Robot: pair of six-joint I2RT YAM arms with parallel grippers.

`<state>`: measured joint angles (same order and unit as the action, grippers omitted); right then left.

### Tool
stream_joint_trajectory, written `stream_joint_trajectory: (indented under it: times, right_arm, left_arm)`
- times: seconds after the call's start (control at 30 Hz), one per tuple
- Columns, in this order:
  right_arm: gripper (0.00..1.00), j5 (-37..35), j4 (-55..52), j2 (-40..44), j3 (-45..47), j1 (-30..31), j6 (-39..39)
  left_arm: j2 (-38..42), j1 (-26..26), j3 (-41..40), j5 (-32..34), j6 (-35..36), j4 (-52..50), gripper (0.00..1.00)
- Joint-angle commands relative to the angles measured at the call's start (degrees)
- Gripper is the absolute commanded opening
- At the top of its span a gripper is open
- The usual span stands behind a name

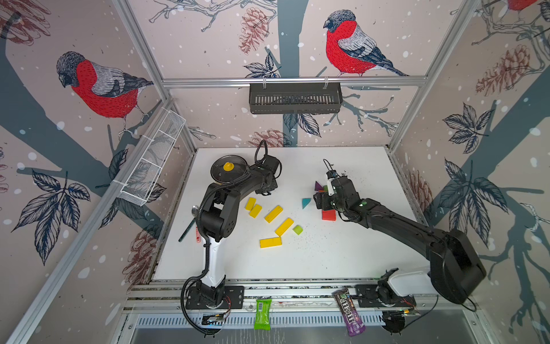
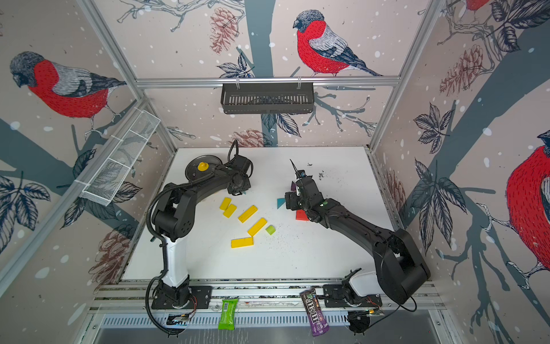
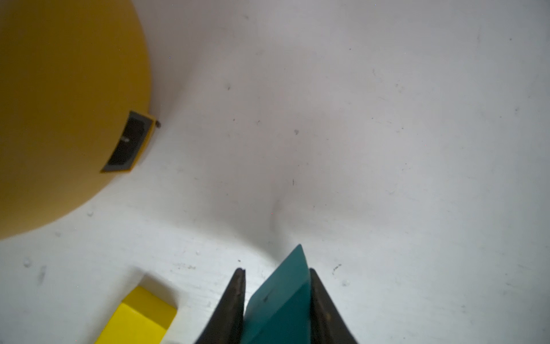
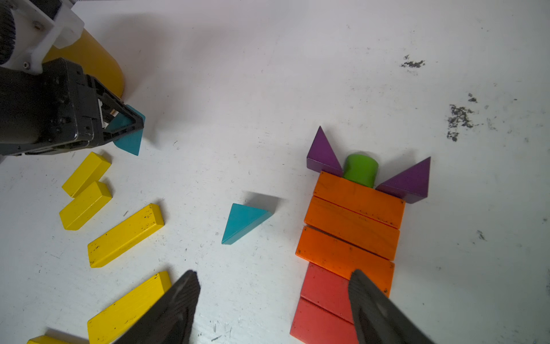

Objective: Assemble a carrot with building blocks
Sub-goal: Pick up the building block from the center of the board, then place the building block at the center of the board.

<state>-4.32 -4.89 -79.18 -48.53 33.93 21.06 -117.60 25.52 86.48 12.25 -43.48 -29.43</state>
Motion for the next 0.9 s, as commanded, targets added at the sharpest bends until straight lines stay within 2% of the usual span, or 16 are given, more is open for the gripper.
stream_joint_trajectory:
  times: [0.0,0.13,0.23,0.4,0.87]
  right_arm:
    - [0.80,0.4,2.1,1.0,0.3,0.0,0.6]
    - [0.80,0.0,2.3,2.0,0.8,0.0,0.6]
    - [0.80,-0.1,2.5,2.8,1.1,-0.1,0.6]
    - [0.80,0.3,2.8,3.1,1.3,0.0,0.7]
    - [0.80,0.4,3.0,3.9,1.9,0.0,0.8]
  left_arm:
    - [0.2,0.9,0.3,1.7,-12.1,1.5,0.17]
    - [-1.2,1.5,1.8,1.7,-19.2,1.1,0.14]
    - [-2.4,1.9,3.6,2.8,-22.0,-0.3,0.13]
    - [-6.2,2.3,8.9,3.5,-24.0,-4.9,0.14]
    - [-12.3,3.3,16.3,5.2,-24.7,-12.6,0.18]
